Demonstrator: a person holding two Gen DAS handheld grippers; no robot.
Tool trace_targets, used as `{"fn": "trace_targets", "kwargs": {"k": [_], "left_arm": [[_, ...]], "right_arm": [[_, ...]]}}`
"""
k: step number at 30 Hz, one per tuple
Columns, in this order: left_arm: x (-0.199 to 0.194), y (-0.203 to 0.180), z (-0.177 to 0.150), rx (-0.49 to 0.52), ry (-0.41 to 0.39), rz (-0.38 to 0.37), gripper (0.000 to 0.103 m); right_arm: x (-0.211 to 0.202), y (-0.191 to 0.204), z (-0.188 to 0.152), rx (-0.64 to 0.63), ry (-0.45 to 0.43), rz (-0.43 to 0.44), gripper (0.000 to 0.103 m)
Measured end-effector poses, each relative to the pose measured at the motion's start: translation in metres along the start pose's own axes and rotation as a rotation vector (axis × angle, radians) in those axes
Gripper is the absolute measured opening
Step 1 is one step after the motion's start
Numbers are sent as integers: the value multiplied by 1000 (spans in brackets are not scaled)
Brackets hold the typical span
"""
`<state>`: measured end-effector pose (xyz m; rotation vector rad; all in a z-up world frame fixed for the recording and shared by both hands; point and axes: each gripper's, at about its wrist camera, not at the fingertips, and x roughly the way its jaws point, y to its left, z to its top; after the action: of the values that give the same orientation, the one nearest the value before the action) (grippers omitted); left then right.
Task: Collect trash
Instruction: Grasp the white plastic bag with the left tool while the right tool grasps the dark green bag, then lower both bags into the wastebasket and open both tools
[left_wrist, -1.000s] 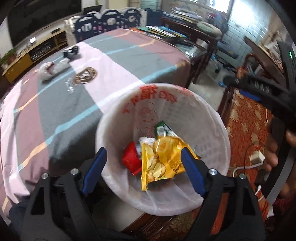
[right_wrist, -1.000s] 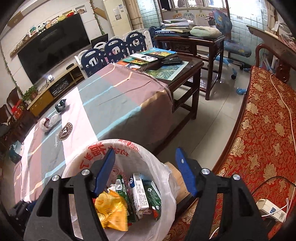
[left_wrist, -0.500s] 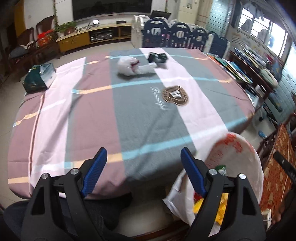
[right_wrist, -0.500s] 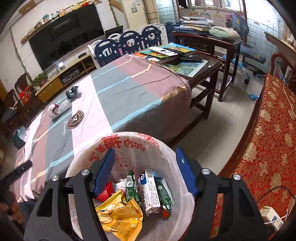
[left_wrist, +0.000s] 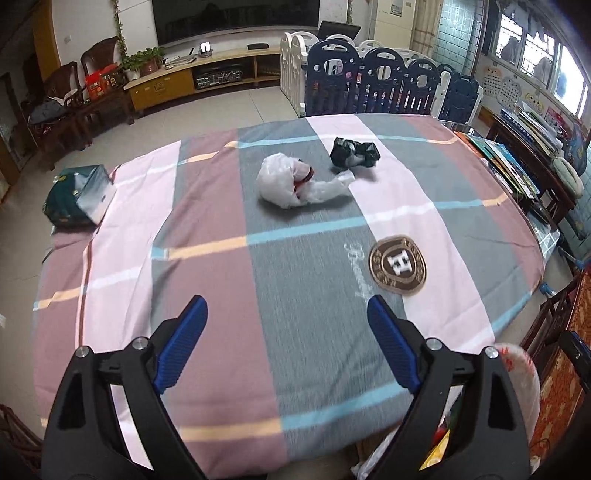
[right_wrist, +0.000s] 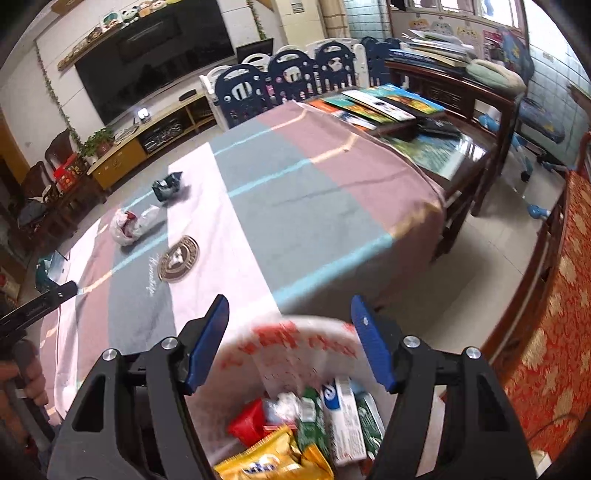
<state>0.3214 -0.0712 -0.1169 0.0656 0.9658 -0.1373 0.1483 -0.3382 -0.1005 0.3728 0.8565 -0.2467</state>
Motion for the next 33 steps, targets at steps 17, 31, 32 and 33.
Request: {"fn": "trace_targets", "kwargs": {"k": [17,31,32,33], "left_arm": [[169,49,105,-99,126,-181,22],[24,110,35,-96,-119,22,17],[15,109,31,-94,-130,31,17],[8,109,28,-94,-135,34,17]], "right_arm": [[202,165,135,-229,-9,129,73],[285,251,144,-392,105,95,54],[279,251,141,-402,96,104,53],[270,251,136,-409,82,113,53]]}}
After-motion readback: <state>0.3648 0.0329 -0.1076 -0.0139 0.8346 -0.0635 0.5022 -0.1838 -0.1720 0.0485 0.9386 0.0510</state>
